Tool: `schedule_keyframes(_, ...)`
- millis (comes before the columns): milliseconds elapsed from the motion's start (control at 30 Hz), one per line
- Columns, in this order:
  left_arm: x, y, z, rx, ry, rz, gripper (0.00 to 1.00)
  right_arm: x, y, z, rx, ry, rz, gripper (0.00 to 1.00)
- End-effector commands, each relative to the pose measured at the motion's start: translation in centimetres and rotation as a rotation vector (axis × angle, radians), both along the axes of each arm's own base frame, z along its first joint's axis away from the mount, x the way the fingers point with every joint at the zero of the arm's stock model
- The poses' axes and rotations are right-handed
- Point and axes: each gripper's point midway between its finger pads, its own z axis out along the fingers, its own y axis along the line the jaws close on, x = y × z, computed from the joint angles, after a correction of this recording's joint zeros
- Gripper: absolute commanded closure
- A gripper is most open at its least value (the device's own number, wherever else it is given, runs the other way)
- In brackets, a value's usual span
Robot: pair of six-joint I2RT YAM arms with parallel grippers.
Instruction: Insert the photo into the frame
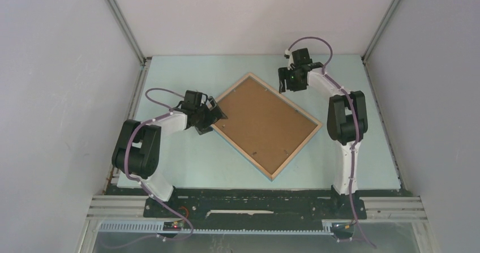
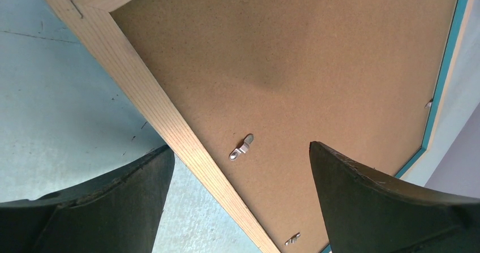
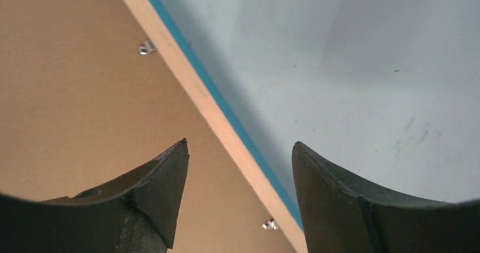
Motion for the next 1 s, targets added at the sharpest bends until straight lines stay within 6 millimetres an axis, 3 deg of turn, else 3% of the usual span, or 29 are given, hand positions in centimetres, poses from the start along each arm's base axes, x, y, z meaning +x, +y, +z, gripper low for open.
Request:
schedule_keyframes(0, 0.6, 1.2, -0.5, 0.064, 0.014, 0.018, 0.00, 0.2, 0.3, -0.8, 0.049, 0.076, 0.029, 0.26)
schedule_keyframes(300, 2.7, 1.0, 0.0, 0.089, 0.021, 0.020, 0.00, -0.1, 0.6, -3.4, 0.108, 0.164, 0.012, 0.43)
schedule_keyframes(567, 4.4, 0.7, 0.3, 0.102, 0.007, -0.005, 0.00, 0.0, 0.1, -4.9, 0.110, 0.204, -0.028, 0.50)
schedule_keyframes(967, 5.6, 0.7, 0.1, 0.123, 0.007, -0.010, 0.00, 0.5, -1.6, -4.8, 0.032, 0.198, -0.099, 0.47)
